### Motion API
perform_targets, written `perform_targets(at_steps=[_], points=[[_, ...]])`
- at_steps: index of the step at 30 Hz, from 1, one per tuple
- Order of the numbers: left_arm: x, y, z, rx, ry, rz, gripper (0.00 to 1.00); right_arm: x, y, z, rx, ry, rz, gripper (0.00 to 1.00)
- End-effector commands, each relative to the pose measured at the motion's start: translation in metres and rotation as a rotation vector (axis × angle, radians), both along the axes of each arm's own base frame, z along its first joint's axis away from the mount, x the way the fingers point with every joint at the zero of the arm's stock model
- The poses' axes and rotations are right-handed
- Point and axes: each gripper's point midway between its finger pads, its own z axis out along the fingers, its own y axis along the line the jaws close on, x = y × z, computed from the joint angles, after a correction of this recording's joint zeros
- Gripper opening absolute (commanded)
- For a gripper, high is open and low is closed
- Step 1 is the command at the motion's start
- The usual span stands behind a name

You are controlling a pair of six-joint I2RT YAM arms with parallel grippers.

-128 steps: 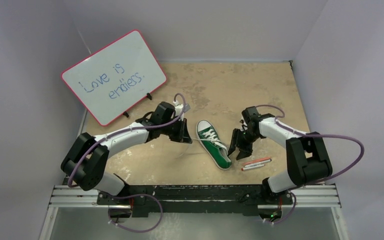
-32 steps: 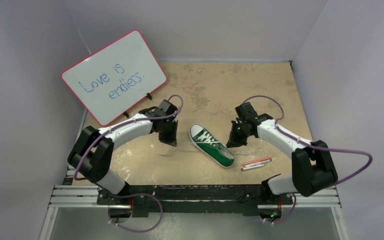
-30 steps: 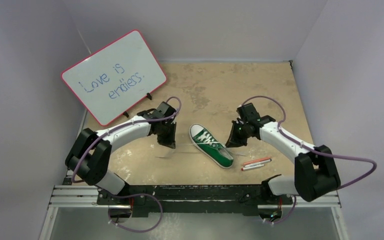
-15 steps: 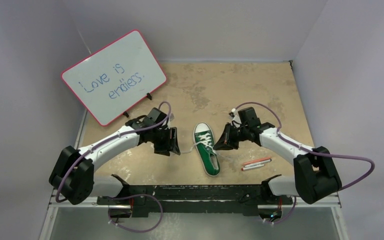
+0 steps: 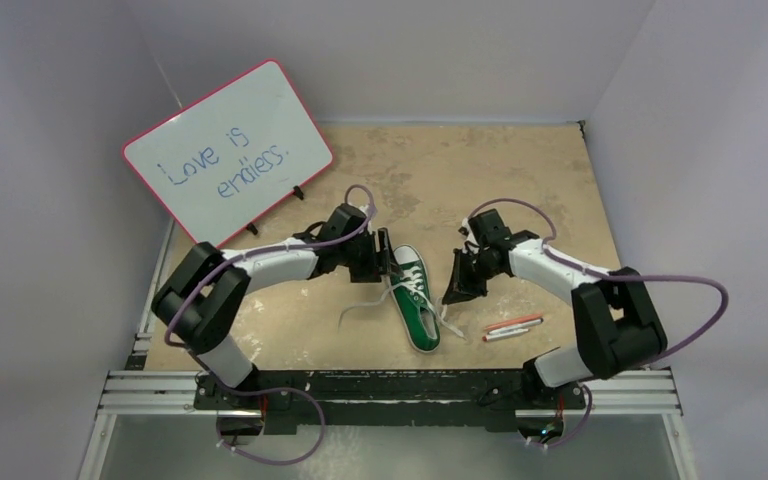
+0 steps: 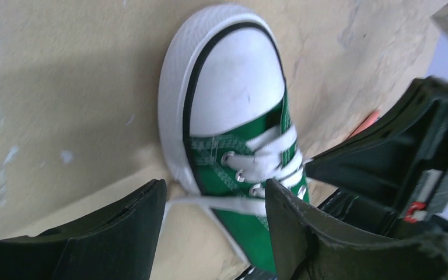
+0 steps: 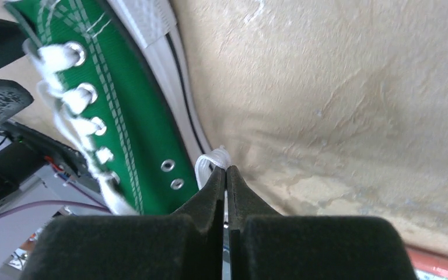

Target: Tie the shoes

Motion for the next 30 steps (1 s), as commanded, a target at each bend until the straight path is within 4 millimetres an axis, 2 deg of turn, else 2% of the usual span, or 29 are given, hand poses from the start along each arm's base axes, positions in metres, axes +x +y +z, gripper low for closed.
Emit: perform_targets(at_steps=[1,5,8,10,12,14,19,22,26,27,30], points=[[0.026,-0.042,0.019,-0.234,-0.031,0.03,0.63,0.025,0.012,-0.001,0.041,-0.072,0.067,0.0],[0.04,-0.059,0.006,-0.26,-0.014,0.005,0.61,0.038,0.034,0.005,0.149,-0.061,0.048,0.0],[0.053,-0.066,0.004,-0.251,-0.02,-0.019,0.59,0.058,0.039,0.008,0.144,-0.084,0.028,0.0],[0.06,-0.058,0.003,-0.217,-0.028,-0.013,0.59,0.066,0.035,0.005,0.099,-0.075,0.02,0.0],[0.058,-0.043,-0.001,-0.146,-0.028,-0.026,0.6,0.068,0.024,0.0,0.037,-0.063,0.009,0.0],[0.047,-0.021,-0.011,-0.01,-0.049,-0.112,0.6,0.067,0.012,-0.004,0.005,-0.055,-0.006,0.0],[0.018,0.011,-0.023,0.151,-0.085,-0.339,0.59,0.063,-0.009,-0.008,0.009,-0.055,-0.05,0.0],[0.01,0.019,-0.031,0.191,-0.098,-0.447,0.54,0.065,-0.014,-0.01,0.009,-0.056,-0.05,0.0],[0.01,0.018,-0.028,0.217,-0.109,-0.508,0.45,0.068,-0.011,-0.003,0.024,-0.057,-0.037,0.0],[0.013,0.018,-0.025,0.221,-0.117,-0.497,0.45,0.069,-0.01,-0.002,0.028,-0.065,-0.037,0.0],[0.021,0.013,-0.01,0.168,-0.146,-0.446,0.55,0.072,-0.008,0.0,0.04,-0.064,-0.039,0.0]])
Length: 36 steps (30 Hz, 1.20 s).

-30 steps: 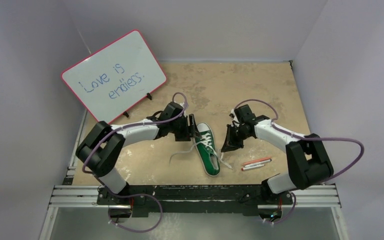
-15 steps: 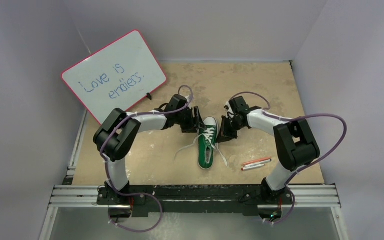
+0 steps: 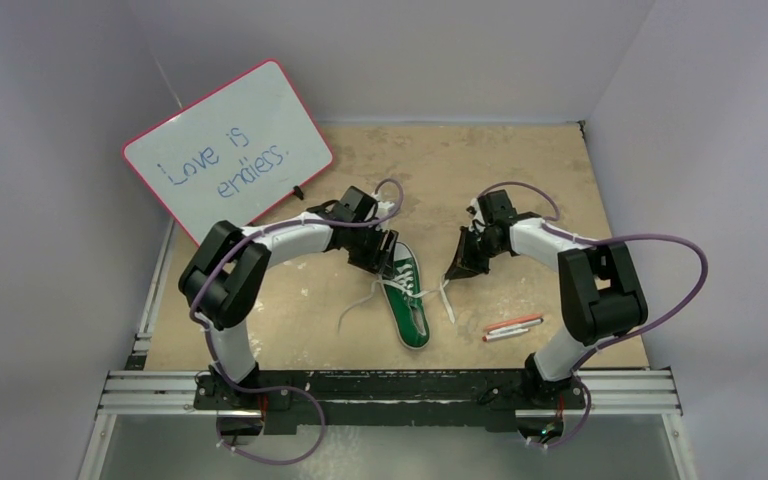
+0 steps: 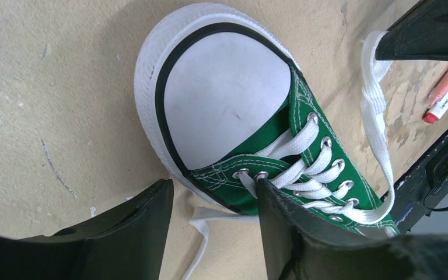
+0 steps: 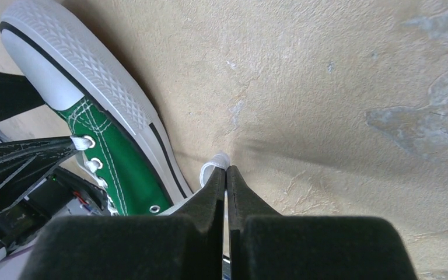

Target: Tie the shoes

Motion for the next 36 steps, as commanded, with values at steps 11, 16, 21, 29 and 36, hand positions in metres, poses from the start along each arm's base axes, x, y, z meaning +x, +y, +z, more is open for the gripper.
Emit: perform_targets(at_steps=[11,16,21,29,36], points=[[-0.022,0.013,0.05,-0.138,-0.037,0.061,0.58,0.005,0.016,0.01,0.088,-0.028,0.049,0.0],[-0.022,0.03,0.031,-0.027,-0.107,-0.029,0.37,0.004,0.016,0.012,0.09,-0.027,0.058,0.0],[-0.02,0.033,0.006,0.07,-0.142,-0.074,0.31,0.0,0.014,0.013,0.09,-0.029,0.054,0.0],[-0.017,0.012,-0.016,0.115,-0.217,-0.127,0.36,-0.003,0.013,0.016,0.084,-0.031,0.054,0.0],[0.002,0.013,-0.024,0.167,-0.305,-0.067,0.36,-0.005,0.012,0.018,0.08,-0.029,0.058,0.0]])
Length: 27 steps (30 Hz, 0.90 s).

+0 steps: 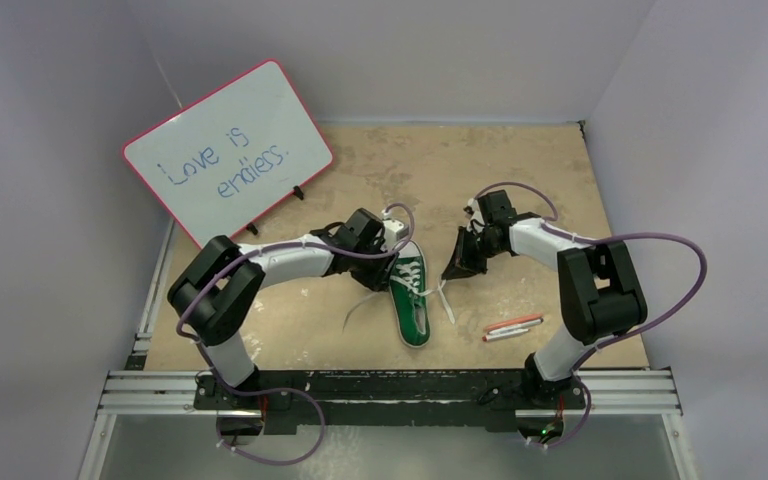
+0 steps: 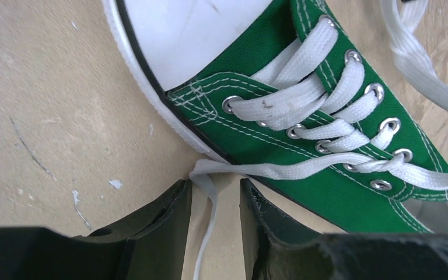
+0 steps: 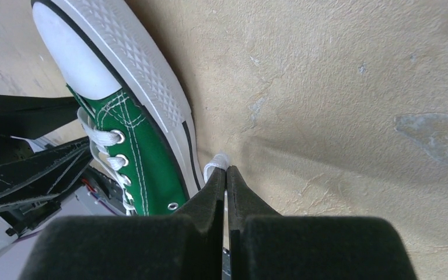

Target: Tie the shoes

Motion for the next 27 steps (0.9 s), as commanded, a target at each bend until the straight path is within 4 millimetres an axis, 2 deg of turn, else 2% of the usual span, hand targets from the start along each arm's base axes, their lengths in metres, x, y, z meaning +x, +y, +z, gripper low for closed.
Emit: perform_targets(at_steps=[1,4,7,10,18,24,27], points=[[0.026,0.002,-0.009,0.045,-0.121,0.043,0.36,-0.005,0.002,0.014,0.018,-0.028,0.03,0.0],[0.034,0.002,-0.012,0.062,-0.147,0.068,0.32,-0.006,0.001,0.015,0.014,-0.022,0.038,0.0],[0.042,0.005,-0.01,0.088,-0.176,0.106,0.17,-0.006,0.0,0.019,0.005,-0.021,0.046,0.0],[0.044,0.009,0.006,0.083,-0.219,0.138,0.0,-0.001,-0.004,0.027,-0.007,-0.052,0.037,0.0],[0.015,0.001,0.054,-0.066,-0.265,0.151,0.0,0.013,-0.008,0.061,0.04,-0.133,0.046,0.0],[0.024,0.002,0.096,-0.18,-0.402,0.235,0.0,0.02,0.003,0.095,0.119,-0.178,0.056,0.0],[0.03,-0.003,0.108,-0.233,-0.48,0.218,0.0,0.03,0.011,0.113,0.164,-0.219,0.041,0.0]])
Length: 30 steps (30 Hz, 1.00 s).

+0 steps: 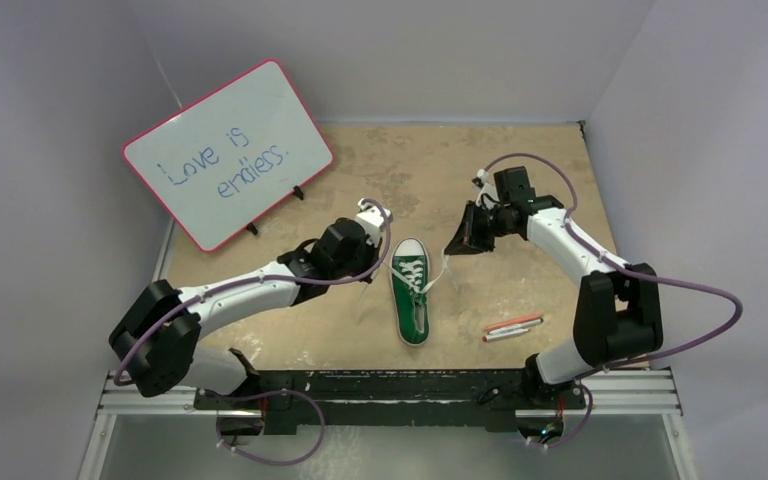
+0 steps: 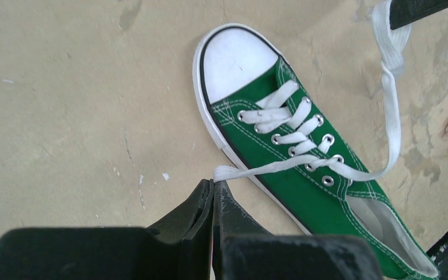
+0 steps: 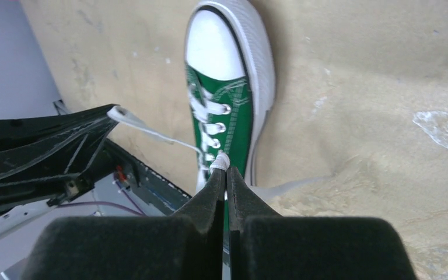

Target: Tie the shoes

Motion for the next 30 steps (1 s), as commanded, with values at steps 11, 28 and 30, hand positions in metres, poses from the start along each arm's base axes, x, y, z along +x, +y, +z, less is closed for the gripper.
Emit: perform_targets(at_steps=[11,28,30], points=[[0.01,-0.03,0.038,-0.19,-0.272,-0.099,0.0,0.061,0.056,0.115,0.469,-0.181,-0.122,0.0],[-0.027,-0.043,0.033,-0.27,-0.269,-0.155,0.0,-0.009,0.167,0.054,0.189,-0.007,0.354,0.26],[-0.032,-0.041,0.032,-0.28,-0.266,-0.159,0.0,-0.023,0.152,0.056,0.177,0.06,0.358,0.53]])
